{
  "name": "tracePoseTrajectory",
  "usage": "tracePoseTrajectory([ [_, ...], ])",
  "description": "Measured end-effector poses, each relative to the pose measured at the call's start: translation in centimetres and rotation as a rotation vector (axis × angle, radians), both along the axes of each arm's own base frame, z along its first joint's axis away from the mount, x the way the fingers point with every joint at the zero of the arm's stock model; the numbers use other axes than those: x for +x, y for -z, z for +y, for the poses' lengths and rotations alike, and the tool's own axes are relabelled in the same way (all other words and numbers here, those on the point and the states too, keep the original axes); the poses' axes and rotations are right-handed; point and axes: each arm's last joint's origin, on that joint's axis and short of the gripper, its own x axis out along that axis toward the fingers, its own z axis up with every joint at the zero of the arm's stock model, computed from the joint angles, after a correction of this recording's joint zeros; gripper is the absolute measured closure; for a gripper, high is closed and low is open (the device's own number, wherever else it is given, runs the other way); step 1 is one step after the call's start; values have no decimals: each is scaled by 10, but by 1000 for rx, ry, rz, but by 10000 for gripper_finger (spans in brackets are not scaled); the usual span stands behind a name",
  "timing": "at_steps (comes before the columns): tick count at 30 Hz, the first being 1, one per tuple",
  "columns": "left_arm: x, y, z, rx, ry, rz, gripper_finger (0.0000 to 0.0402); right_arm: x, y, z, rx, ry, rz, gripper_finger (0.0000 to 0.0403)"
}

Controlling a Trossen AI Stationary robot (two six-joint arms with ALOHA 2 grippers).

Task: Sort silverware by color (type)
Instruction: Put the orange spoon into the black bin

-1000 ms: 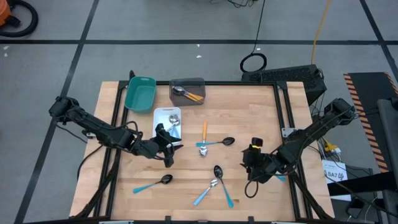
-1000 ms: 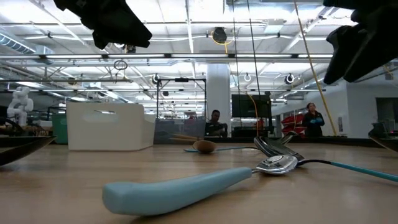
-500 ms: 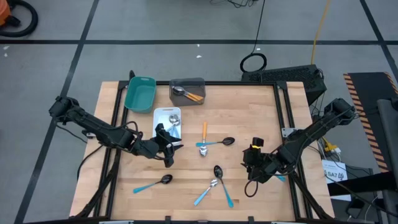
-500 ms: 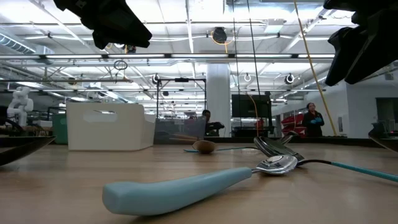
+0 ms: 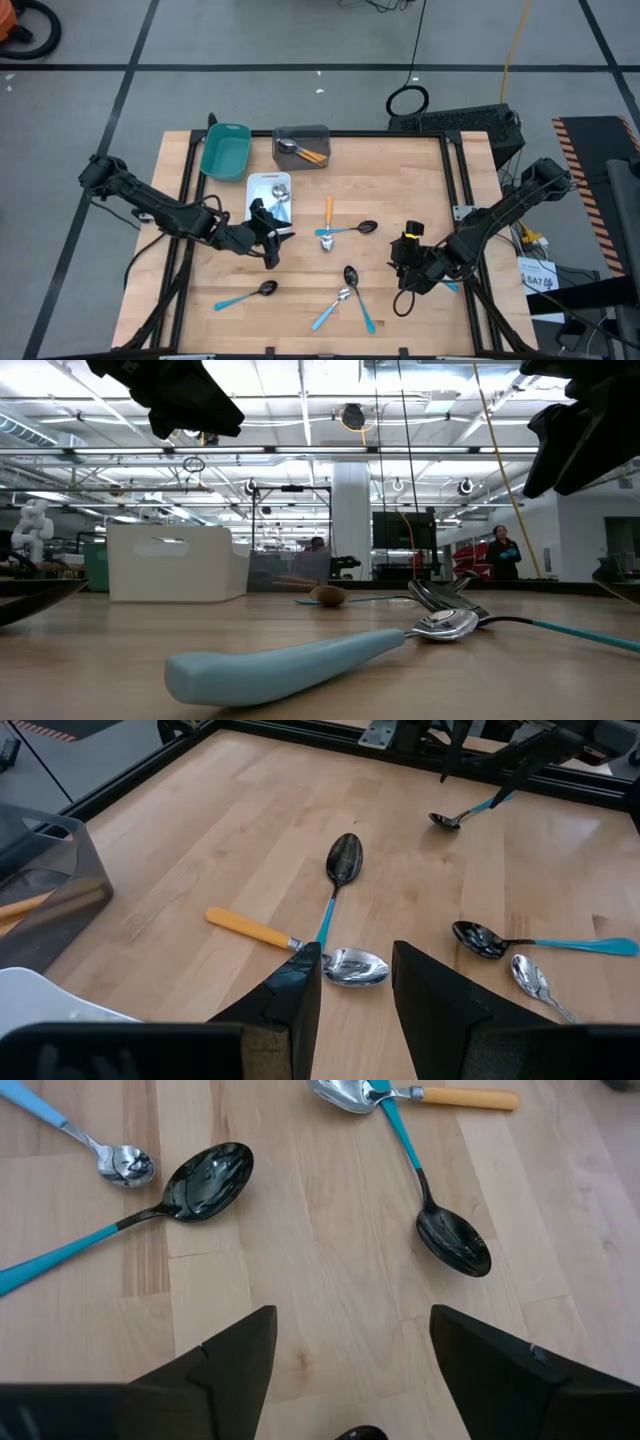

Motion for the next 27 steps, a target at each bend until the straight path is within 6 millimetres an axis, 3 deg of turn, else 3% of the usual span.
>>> tracePoseTrajectory([
  [6,0,0,0,0,0,1,277,0,0,0,13,17,-3,145],
  [15,0,0,0,1,0,1,277,-3,2,4,219,63,88,145],
  [27,0,1,0,4,0,8,277,-12,5,4,168,66,154,145],
])
